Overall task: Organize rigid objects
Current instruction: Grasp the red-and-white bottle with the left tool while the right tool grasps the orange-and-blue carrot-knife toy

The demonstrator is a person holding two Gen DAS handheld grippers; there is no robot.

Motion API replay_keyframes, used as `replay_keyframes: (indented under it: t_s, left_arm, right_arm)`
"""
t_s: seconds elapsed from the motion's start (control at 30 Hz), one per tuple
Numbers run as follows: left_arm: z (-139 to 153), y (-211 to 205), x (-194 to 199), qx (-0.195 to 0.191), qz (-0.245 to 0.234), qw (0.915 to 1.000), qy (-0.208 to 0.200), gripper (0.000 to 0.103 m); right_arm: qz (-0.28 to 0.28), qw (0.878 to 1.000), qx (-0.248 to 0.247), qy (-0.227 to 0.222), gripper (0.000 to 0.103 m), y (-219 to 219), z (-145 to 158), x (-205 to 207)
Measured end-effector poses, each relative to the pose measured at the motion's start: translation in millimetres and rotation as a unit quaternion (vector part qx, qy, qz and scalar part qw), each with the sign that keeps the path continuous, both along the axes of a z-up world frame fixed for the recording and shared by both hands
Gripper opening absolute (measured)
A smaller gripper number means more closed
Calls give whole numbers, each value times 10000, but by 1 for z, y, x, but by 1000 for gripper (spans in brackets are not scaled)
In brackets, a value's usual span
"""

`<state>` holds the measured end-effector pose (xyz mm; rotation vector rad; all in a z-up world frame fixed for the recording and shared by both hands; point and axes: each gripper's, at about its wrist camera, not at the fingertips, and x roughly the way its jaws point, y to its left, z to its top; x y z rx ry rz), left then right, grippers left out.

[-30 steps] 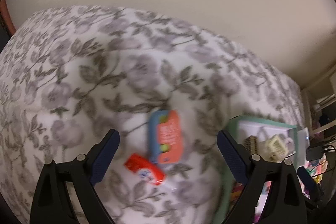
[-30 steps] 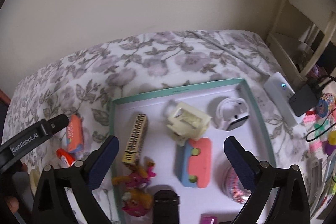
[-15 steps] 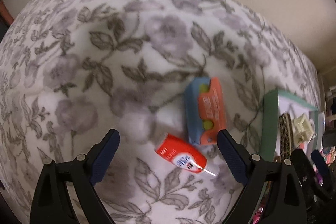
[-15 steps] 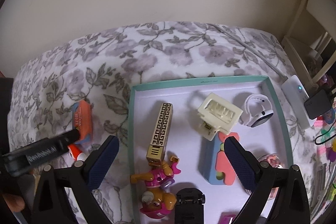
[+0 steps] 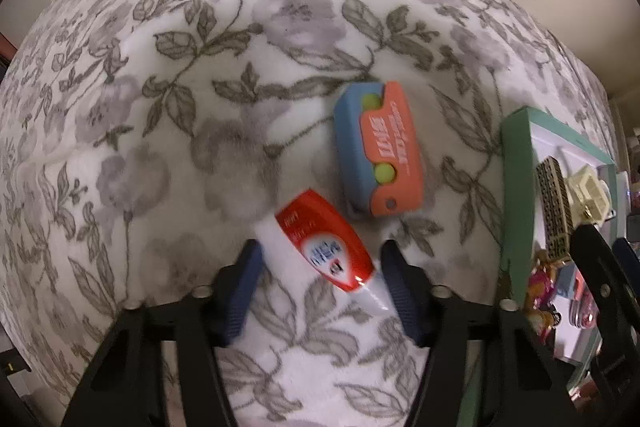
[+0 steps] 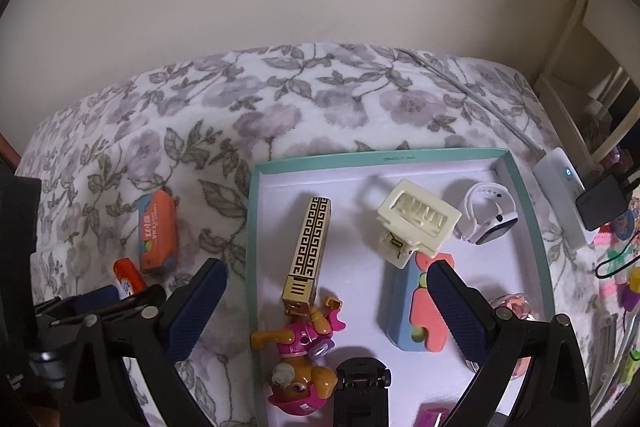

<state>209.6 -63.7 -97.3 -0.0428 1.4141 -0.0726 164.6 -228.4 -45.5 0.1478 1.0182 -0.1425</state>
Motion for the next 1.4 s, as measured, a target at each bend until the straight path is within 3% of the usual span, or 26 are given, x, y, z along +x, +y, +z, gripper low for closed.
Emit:
replay_keyframes:
  t_s: [0.1, 0.17, 0.63, 0.93, 1.17, 1.4]
  left_arm:
    - [4, -1, -9, -92, -50, 9999, 31, 36]
    - [7, -1, -12, -192, -76, 9998, 29, 31]
    - [11, 34, 0, -337, 578, 9975, -225, 28]
    - [11, 67, 9, -635, 887, 9936, -306, 28]
    - [12, 95, 11, -859, 993, 9909, -309, 28]
    - [16, 113, 11, -842, 925, 9916, -319, 28]
  right_arm:
    - [49, 10000, 51, -21, 102, 2, 0, 0]
    - [54, 10000, 48, -51, 102, 4, 1, -1]
    - [381, 9985, 232, -318, 102, 29, -2, 3]
    - [938, 9933, 394, -543, 102, 70, 0, 7]
    - [1235, 9911, 94, -482, 101, 102, -16, 13]
    - [1329, 9904, 6, -369, 89, 121, -34, 28]
